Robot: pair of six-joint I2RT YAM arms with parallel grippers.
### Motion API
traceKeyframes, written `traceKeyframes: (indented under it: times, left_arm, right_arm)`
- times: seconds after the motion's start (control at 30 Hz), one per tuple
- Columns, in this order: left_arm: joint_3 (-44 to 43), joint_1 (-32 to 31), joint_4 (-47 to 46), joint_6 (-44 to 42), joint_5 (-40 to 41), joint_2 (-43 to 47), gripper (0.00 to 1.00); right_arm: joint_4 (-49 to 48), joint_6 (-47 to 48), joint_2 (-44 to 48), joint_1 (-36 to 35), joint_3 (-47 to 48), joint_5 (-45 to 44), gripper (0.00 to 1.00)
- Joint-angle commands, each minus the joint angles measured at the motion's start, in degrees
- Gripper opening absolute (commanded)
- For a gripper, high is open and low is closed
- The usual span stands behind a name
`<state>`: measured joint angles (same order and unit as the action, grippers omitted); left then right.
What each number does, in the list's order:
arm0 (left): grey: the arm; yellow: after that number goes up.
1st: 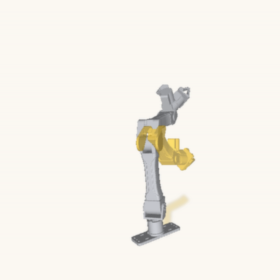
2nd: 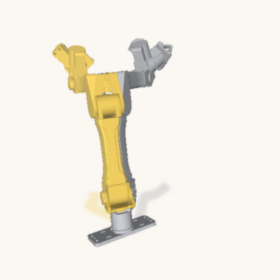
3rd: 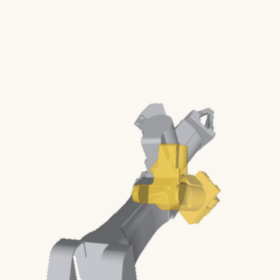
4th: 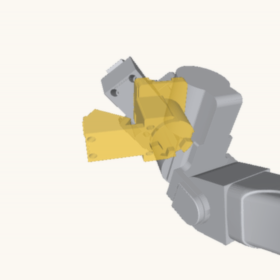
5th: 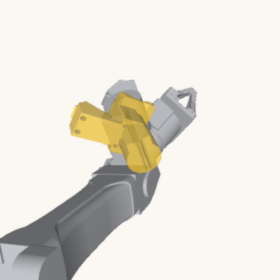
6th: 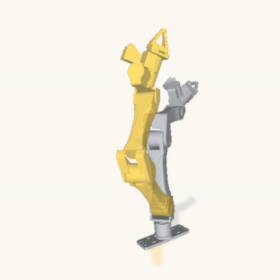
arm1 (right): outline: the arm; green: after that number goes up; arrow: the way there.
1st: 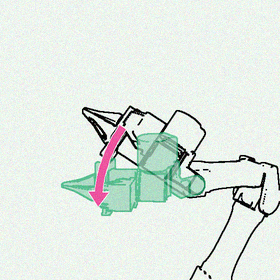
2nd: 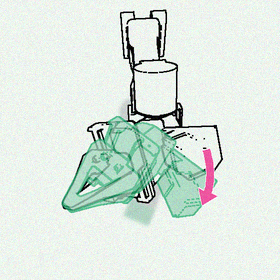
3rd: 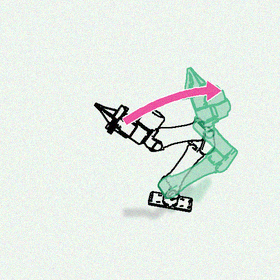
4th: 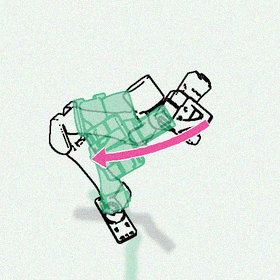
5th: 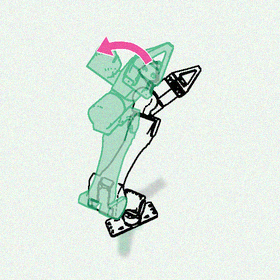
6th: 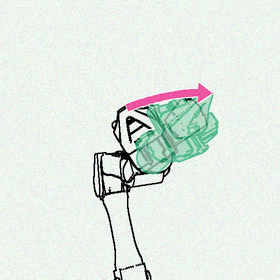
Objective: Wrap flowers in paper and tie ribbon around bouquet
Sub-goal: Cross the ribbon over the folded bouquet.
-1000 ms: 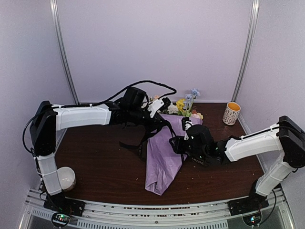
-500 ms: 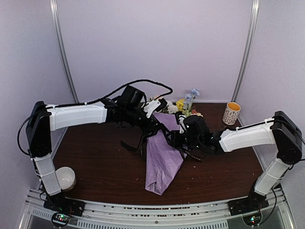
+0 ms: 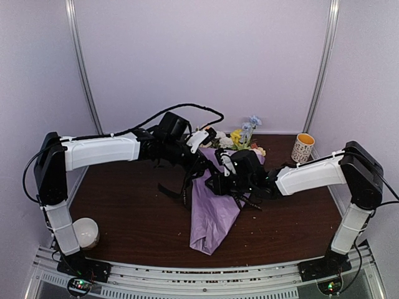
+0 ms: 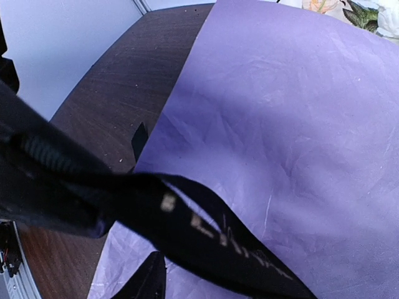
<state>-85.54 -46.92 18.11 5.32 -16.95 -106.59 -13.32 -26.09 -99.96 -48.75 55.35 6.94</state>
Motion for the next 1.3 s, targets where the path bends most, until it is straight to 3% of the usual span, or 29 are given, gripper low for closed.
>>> traceKeyframes:
  times: [0.0,0.1,0.3,0.4,0.6,0.83,0.87,0.97,1.07,1.17,1.27]
  left_arm:
    - [-1.7,0.3,-1.4,1.1,-0.3,0.9,0.0]
    - [-1.7,0.4,-1.5,1.1,-0.8,0.9,0.0]
    - [-1.3,1.2,-1.3,1.3,-0.6,1.2,0.0]
    - [-1.0,2.0,-1.7,2.0,-0.4,1.3,0.0]
    - [-1.0,3.4,-2.5,1.7,-0.4,0.6,0.0]
    - [-0.4,3.7,-4.0,-0.8,-2.1,-0.9,0.0]
    - [-0.6,3.7,-3.7,-1.2,-2.9,-1.3,0.05]
    - [-1.1,3.6,-1.2,-4.5,-5.3,-1.3,0.42]
    - [0.3,4.3,1.7,-8.1,-6.7,1.1,0.62]
    - [2.0,6.1,7.3,-12.2,-7.4,3.6,0.72]
    - [2.4,8.3,14.5,-17.1,-6.0,3.3,0.7]
  right_arm:
    - [-1.4,-0.1,-1.5,0.6,1.8,-4.1,0.44]
    - [-0.9,-0.7,-2.6,1.0,3.0,-4.5,0.36]
    - [1.1,-1.3,-2.1,1.2,3.0,-5.0,0.09]
    - [1.6,-1.0,-0.3,1.2,1.3,-3.8,0.0]
    - [2.2,0.1,5.9,1.2,-4.8,3.4,0.0]
    - [8.1,1.4,10.4,1.1,-6.4,19.6,0.0]
    - [7.6,1.0,10.6,1.2,-6.9,20.0,0.0]
    - [9.8,0.3,9.6,1.7,-6.6,18.6,0.0]
    - [10.6,-0.3,7.9,2.4,-5.5,19.6,0.0]
    - [9.6,-0.7,7.9,2.8,-5.5,22.1,0.0]
    - [10.3,-0.3,8.9,3.3,-5.4,23.1,0.0]
